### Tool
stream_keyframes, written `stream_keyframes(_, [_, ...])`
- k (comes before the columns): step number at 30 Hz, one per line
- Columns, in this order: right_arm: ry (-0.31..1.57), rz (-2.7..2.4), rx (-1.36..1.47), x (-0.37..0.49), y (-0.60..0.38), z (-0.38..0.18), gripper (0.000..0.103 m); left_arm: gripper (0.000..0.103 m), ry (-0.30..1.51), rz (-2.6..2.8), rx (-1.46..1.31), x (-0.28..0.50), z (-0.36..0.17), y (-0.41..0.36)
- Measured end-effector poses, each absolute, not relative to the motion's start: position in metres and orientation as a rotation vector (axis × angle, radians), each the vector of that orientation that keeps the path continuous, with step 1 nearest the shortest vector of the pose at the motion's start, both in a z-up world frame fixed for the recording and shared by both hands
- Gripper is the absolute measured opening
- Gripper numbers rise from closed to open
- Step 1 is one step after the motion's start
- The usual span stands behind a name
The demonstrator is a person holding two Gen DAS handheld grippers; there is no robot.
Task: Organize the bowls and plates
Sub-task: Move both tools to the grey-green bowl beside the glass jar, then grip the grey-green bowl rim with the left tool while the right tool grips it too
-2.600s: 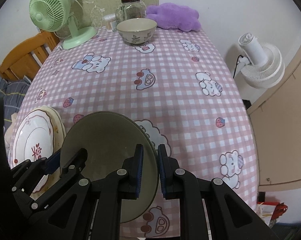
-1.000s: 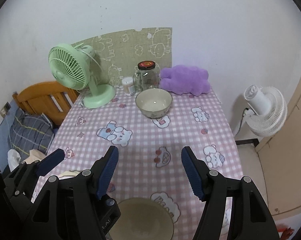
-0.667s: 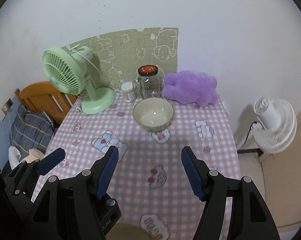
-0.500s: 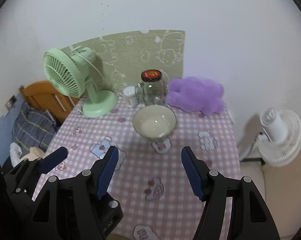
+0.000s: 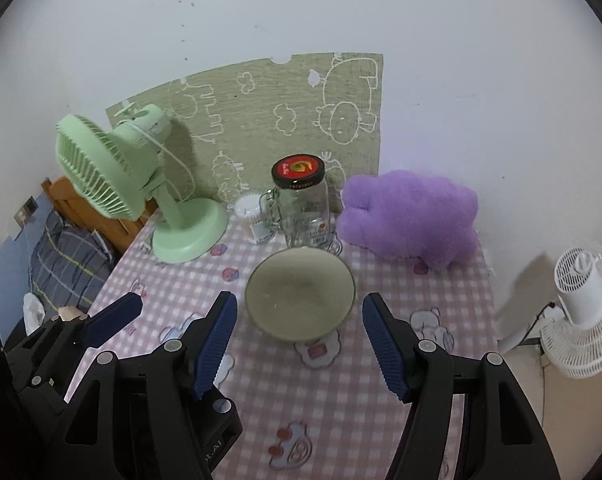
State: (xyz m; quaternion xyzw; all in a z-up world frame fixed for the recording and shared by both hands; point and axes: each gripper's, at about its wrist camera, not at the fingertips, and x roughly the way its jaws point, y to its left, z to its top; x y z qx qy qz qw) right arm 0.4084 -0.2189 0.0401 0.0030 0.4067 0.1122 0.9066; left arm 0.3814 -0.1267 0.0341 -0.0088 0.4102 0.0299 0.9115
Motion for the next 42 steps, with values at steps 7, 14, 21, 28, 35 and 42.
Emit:
stream_keyframes(7, [0.857, 0.215, 0.019, 0.448, -0.222, 0.020, 0.068, 0.061, 0.862, 0.054, -0.019, 0.418, 0.014, -0.126])
stream_keyframes(14, [0.884, 0.152, 0.037, 0.481, -0.230, -0.010, 0.065, 0.060, 0.876, 0.051, 0.004, 0.451, -0.014, -0.135])
stream_keyframes(21, [0.916, 0.119, 0.038, 0.504, -0.236, -0.038, 0.060, 0.053, 0.920, 0.056, -0.013, 0.471, -0.042, -0.136])
stream_keyframes(28, [0.960, 0.101, 0.040, 0.515, -0.238, -0.065, 0.044, 0.037, 0.962, 0.072, 0.000, 0.481, -0.063, -0.135])
stream_keyframes(35, [0.995, 0.106, 0.055, 0.520, -0.236, -0.080, 0.029, 0.029, 0.980, 0.086, 0.012, 0.482, -0.071, -0.132])
stream_keyframes(42, [1.020, 0.100, 0.063, 0.517, -0.234, -0.089, 0.026, 0.028, 1.006, 0.090, 0.006, 0.477, -0.080, -0.131])
